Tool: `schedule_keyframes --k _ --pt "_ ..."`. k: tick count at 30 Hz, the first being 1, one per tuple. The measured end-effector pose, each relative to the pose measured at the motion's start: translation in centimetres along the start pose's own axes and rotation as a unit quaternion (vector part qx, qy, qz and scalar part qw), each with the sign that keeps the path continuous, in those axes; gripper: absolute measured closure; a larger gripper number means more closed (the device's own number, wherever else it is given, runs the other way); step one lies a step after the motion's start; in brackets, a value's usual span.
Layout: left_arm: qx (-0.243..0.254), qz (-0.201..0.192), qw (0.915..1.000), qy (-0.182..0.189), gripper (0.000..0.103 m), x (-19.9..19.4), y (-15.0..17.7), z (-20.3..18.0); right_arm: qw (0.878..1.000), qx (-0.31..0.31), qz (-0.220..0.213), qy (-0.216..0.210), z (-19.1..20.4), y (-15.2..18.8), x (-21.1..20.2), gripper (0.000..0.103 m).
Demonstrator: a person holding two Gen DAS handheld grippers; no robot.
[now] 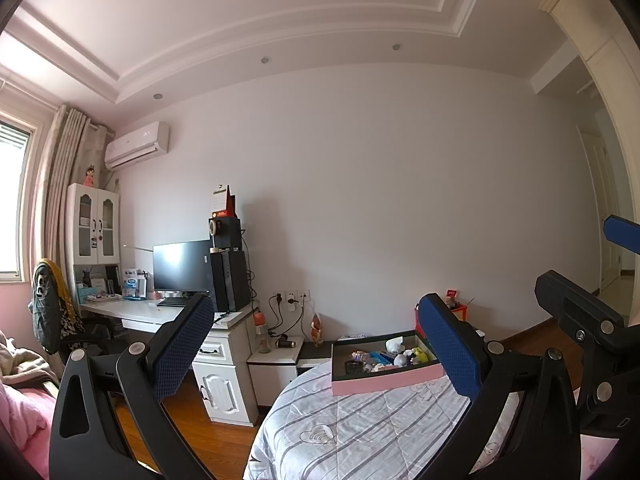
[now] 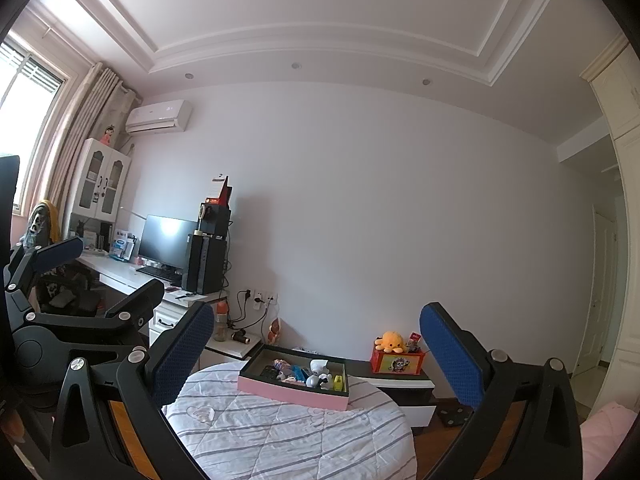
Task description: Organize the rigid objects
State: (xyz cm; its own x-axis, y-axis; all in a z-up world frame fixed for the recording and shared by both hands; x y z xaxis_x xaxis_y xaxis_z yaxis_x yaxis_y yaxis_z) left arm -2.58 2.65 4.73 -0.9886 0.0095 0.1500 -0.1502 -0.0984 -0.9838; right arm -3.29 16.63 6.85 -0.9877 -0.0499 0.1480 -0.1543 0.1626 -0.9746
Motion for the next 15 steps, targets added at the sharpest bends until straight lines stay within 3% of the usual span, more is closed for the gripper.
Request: schedule_keyframes --k 15 --pt "0.002 0.0 1.0 -0.002 0.0 -0.15 0.02 0.29 1.0 -0.001 0.001 0.0 0.0 0.01 -0.02 0.0"
Point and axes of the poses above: each gripper's, at about its wrist camera, not at the fingertips, and x roughly the way its jaws point, z to its left, y to its underside, the point moved 6 cm from there along x, roughly the way its jaws point, and after that the axes turned 3 degrees about -z, right-handed, at the moved point
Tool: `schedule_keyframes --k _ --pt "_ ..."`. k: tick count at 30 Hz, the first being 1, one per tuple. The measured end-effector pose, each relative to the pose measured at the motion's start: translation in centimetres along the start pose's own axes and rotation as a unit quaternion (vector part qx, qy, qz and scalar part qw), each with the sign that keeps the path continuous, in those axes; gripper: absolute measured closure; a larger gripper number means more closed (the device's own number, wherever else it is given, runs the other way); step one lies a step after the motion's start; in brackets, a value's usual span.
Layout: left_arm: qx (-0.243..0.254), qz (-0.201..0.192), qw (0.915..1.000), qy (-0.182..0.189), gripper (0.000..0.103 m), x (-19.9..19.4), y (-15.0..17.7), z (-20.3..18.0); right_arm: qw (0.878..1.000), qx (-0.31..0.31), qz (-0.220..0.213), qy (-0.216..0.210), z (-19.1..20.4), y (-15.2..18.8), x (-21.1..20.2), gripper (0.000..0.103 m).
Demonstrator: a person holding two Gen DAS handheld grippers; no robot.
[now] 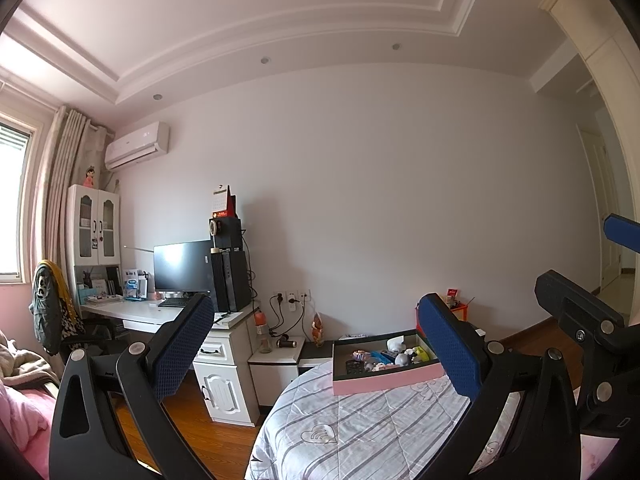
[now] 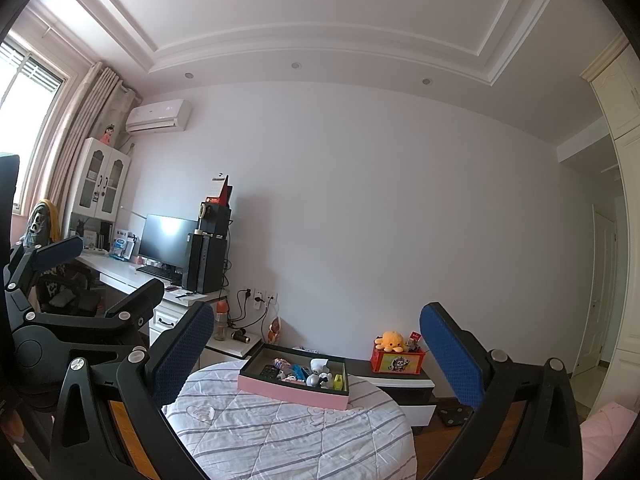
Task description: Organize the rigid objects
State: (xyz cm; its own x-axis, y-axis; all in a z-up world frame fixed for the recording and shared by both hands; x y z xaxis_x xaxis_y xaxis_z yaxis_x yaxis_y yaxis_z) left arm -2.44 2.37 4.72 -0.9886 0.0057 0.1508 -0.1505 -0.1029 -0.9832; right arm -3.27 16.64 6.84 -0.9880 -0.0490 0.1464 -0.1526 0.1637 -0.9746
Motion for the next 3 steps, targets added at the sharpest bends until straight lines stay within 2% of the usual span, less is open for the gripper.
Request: schedule_keyframes --k 3 --pt "-0.002 0.0 1.0 0.001 0.0 -0.06 0.02 0.1 1.0 0.001 0.0 -0.001 0.04 0.0 -0.01 0.0"
Point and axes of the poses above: each gripper's, at about its wrist camera, not at the fingertips, and x roughly the way its jaws point, z to its left, y to its underside, the point moved 6 cm from there along x, roughly the way its jaws point, and after that the axes turned 3 degrees about -z, right-handed, at the moved point
